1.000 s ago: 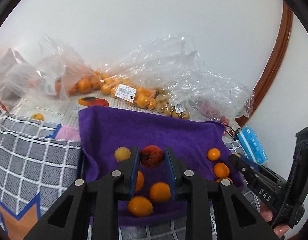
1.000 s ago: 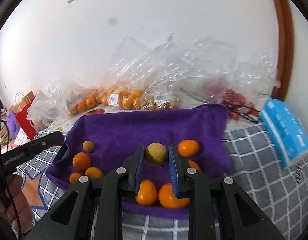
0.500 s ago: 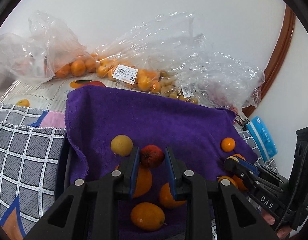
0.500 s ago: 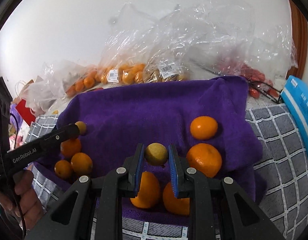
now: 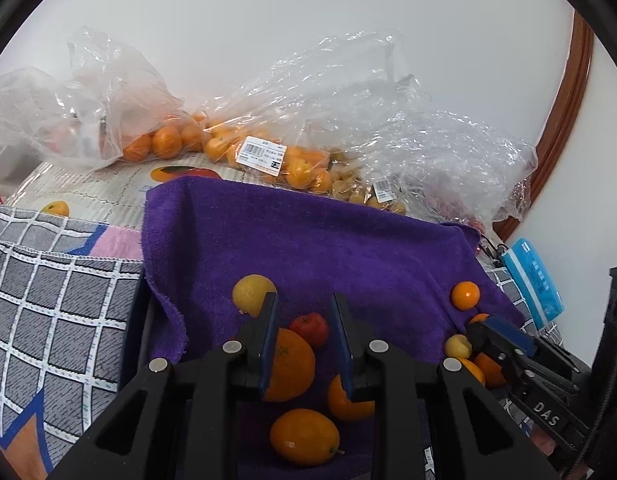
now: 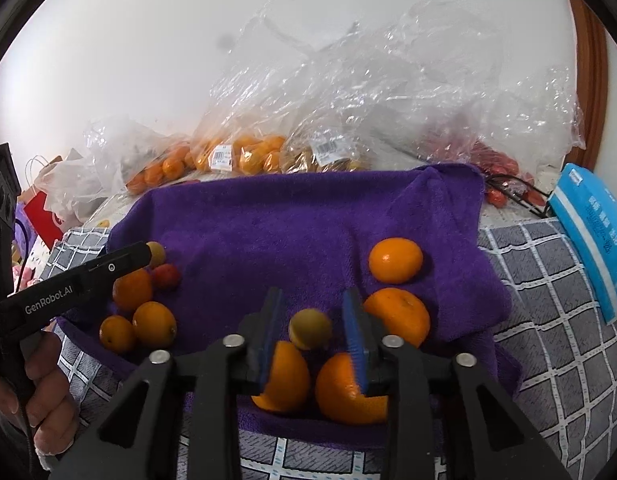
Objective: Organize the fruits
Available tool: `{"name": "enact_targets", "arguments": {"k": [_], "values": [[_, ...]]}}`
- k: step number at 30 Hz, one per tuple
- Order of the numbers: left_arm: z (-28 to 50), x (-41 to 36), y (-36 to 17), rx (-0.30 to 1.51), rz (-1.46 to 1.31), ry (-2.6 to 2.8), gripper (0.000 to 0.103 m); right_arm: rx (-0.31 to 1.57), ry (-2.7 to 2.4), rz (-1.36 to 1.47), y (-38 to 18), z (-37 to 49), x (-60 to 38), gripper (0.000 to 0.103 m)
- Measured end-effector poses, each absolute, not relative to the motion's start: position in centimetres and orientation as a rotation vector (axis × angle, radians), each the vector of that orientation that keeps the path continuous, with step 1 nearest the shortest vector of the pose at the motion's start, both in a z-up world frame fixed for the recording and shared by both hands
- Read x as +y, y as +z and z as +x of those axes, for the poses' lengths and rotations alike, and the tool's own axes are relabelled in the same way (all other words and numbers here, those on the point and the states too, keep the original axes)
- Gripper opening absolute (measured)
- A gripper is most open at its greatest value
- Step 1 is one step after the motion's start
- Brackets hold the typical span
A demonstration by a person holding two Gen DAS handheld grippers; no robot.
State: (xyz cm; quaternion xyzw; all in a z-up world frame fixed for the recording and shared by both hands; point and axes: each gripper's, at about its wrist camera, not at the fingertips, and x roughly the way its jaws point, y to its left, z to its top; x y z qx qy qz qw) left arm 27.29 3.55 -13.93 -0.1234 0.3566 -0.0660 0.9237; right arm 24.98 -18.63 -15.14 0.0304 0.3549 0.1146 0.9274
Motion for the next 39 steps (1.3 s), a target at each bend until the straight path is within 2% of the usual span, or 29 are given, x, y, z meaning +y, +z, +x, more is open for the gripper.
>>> {"name": "enact_targets", "arguments": {"k": [3,6,10,12,19,21,24,26,31,39], "values": [[26.8,3.6,-12.9,0.722,-0.248,-0.129,0.026,0.701,0.220,0.070,-13.9,24.6,-18.9,0.042],[25.6,3.4,-10.9,0.688,-0.211,-0.087,0.033,0.680,0.193,0.078,-11.8,23.6,-19.3,0.047],[22.3,2.6,-7.6,0.705,-0.155,-0.083,0.035,0.710,0.157,0.076,-8.5,20.9,-19.6,0.047],[20.2,2.2,-6.2,0.681,-0.136,-0.074,0.054,0.702,0.148,0.065,-7.1,18.9,-19.6,0.050],[12.2,1.6,-2.4,0.635,-0.101,-0.029,0.068,0.695,0.058,0.072,-3.7,11.4,-19.8,0.055],[10.6,1.4,-1.9,0.626,-0.083,-0.019,0.074,0.679,0.043,0.061,-3.1,9.5,-19.8,0.071],[8.0,1.0,-1.0,0.610,-0.044,0.005,0.078,0.644,0.049,0.080,-2.3,6.4,-20.3,0.084],[6.8,0.9,-0.6,0.603,-0.040,0.009,0.083,0.637,0.066,0.089,-1.8,5.1,-20.5,0.088],[4.1,0.5,0.5,0.580,-0.045,0.025,0.088,0.635,0.052,0.076,-0.9,2.3,-20.6,0.094],[2.3,0.1,1.5,0.563,-0.055,0.025,0.089,0.619,0.032,0.069,0.0,-0.2,-20.8,0.094]]}}
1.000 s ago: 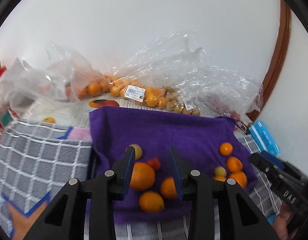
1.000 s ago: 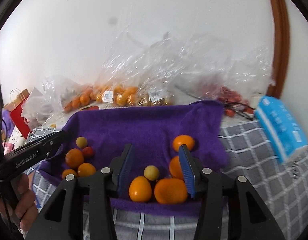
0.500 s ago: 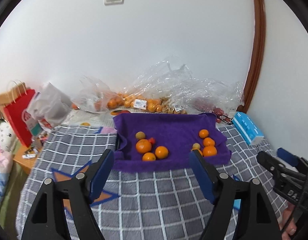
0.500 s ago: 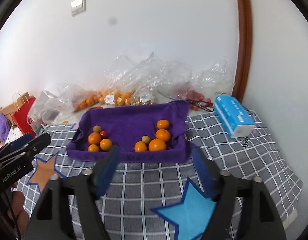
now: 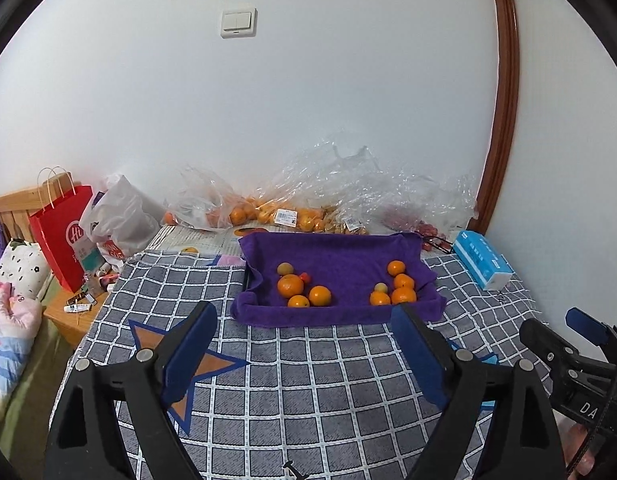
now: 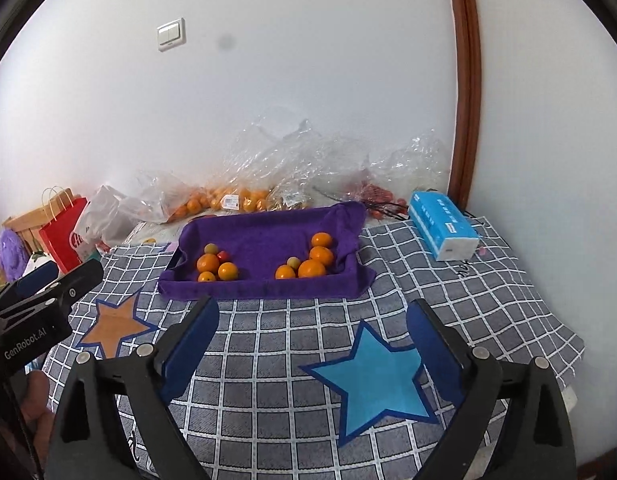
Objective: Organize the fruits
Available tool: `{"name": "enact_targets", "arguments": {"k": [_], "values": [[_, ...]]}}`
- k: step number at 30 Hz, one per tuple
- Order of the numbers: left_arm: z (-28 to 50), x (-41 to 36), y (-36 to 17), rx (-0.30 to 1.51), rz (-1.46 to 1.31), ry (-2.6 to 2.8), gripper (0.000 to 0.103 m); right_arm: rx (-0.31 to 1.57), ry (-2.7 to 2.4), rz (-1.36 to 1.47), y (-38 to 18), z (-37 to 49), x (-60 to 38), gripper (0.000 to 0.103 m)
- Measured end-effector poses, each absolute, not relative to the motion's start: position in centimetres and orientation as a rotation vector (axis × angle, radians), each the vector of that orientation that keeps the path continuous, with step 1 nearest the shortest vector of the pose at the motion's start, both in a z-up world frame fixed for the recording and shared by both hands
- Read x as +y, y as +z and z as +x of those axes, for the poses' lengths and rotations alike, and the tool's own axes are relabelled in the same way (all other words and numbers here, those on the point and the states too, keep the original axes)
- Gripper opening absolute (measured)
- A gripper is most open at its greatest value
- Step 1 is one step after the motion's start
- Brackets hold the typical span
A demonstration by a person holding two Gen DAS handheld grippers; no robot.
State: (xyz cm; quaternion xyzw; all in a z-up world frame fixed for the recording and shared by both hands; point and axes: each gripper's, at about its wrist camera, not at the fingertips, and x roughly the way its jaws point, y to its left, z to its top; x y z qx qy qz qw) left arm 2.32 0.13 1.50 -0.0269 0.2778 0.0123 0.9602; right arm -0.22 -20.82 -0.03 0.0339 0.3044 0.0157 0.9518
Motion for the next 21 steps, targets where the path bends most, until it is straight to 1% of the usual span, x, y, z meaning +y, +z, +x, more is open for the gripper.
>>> {"name": "enact_targets", "arguments": {"k": [21], "values": [[1.66,-0.10,2.03,0.560,-0.028,0.064,0.089,0.621,0.024,0.069,0.05,-0.42,-20.80,0.094]]}}
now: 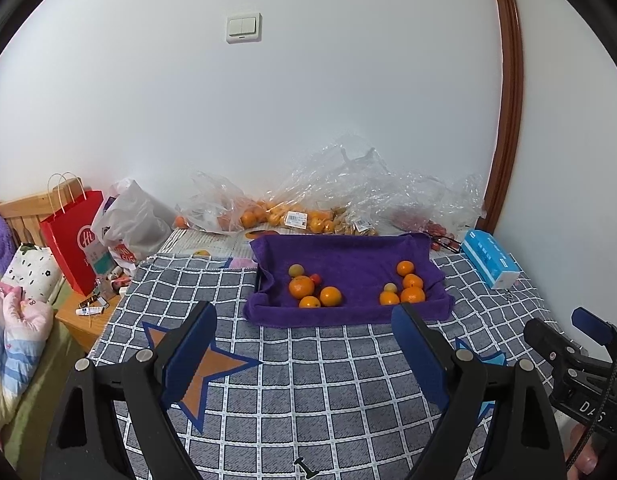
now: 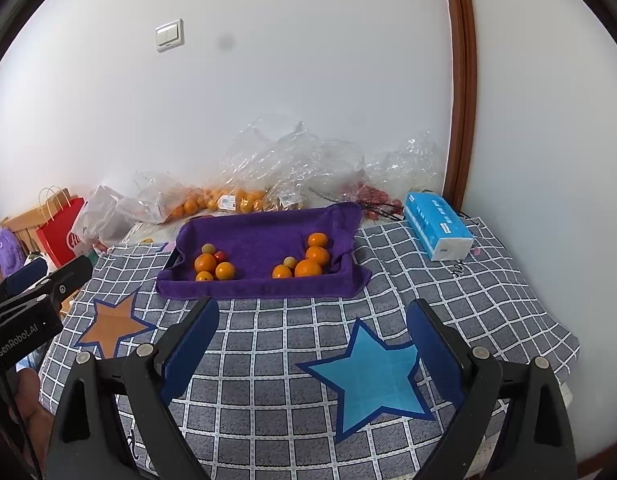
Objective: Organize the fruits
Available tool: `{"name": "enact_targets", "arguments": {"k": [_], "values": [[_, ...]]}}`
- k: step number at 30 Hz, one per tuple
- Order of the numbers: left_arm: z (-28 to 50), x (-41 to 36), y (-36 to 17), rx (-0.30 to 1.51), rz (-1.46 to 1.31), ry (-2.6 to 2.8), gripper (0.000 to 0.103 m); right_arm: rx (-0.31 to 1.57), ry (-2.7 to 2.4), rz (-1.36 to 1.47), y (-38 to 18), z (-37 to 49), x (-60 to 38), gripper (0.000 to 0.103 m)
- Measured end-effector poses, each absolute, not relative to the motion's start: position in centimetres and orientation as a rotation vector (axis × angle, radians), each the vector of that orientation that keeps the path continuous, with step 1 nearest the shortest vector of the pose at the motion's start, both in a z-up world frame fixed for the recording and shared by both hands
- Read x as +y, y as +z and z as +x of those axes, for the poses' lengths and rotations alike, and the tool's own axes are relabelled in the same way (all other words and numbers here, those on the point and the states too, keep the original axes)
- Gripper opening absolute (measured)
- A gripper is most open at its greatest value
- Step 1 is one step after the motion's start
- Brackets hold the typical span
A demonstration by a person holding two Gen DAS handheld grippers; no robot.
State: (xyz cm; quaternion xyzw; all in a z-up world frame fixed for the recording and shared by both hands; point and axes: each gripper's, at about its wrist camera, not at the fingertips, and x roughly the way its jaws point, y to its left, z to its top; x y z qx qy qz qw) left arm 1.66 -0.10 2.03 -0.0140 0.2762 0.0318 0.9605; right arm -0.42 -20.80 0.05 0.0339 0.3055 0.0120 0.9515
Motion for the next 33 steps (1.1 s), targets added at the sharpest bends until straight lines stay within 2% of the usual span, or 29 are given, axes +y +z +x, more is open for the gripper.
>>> {"name": "enact_targets", "arguments": {"k": [33], "values": [[1.66,0.14,1.87,0.564,-0.029,0.076,0.089,0.636,0.022,0.072,-0.42,-0.17,-20.53,0.094]]}}
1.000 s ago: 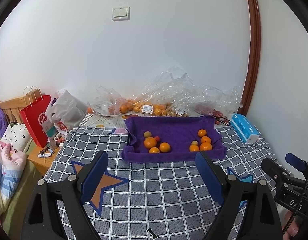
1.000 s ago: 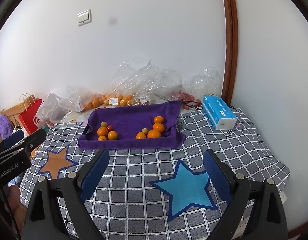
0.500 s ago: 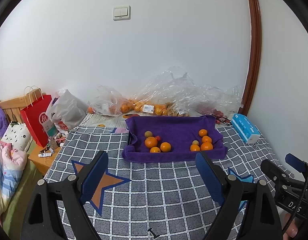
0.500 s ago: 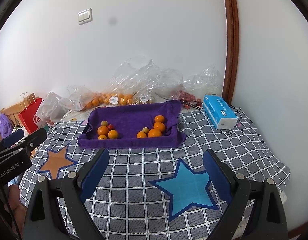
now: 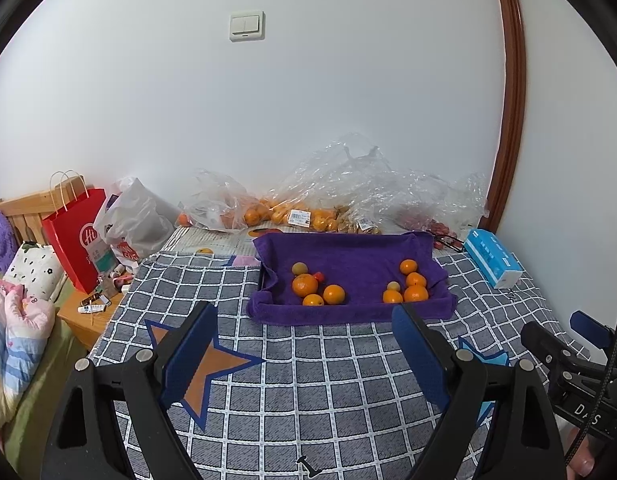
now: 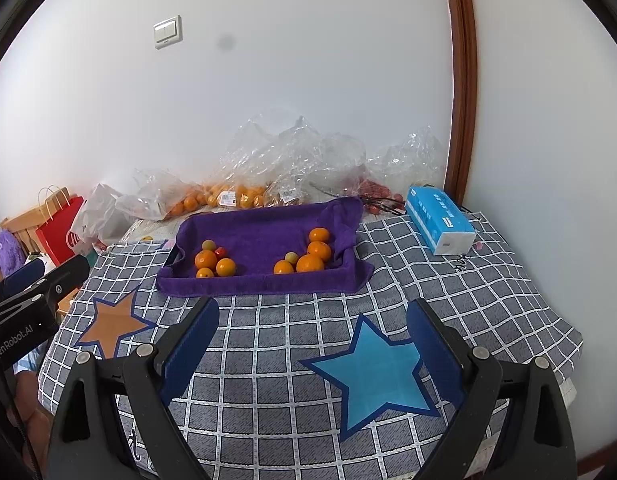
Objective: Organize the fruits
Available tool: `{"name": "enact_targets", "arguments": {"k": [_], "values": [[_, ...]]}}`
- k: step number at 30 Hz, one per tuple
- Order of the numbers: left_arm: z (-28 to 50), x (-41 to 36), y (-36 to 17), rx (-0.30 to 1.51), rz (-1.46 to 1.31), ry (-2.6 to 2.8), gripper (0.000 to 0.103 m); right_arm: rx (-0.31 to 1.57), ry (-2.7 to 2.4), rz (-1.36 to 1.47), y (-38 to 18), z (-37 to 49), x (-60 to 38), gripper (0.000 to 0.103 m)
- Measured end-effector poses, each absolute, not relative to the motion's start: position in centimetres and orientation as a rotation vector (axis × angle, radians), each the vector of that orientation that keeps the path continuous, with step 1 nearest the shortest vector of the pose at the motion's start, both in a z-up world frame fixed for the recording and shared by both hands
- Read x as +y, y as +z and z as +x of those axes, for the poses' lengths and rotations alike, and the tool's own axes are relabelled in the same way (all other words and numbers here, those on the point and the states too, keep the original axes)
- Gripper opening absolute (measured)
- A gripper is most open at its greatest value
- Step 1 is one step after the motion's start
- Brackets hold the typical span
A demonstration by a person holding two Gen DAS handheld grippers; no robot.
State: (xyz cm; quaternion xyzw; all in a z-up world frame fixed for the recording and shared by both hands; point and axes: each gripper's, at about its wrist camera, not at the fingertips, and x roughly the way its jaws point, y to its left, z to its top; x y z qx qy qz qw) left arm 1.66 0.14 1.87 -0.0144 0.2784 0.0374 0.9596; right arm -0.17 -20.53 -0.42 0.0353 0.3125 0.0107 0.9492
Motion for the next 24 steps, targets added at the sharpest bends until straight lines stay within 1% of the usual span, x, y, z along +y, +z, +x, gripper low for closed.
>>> {"name": "enact_targets", "arguments": {"k": [24], "values": [[1.65,0.30,1.64,0.568,-0.039,0.081,0.089,0.639,0.025,0.066,-0.49,-0.17,-20.04,0.094]]}}
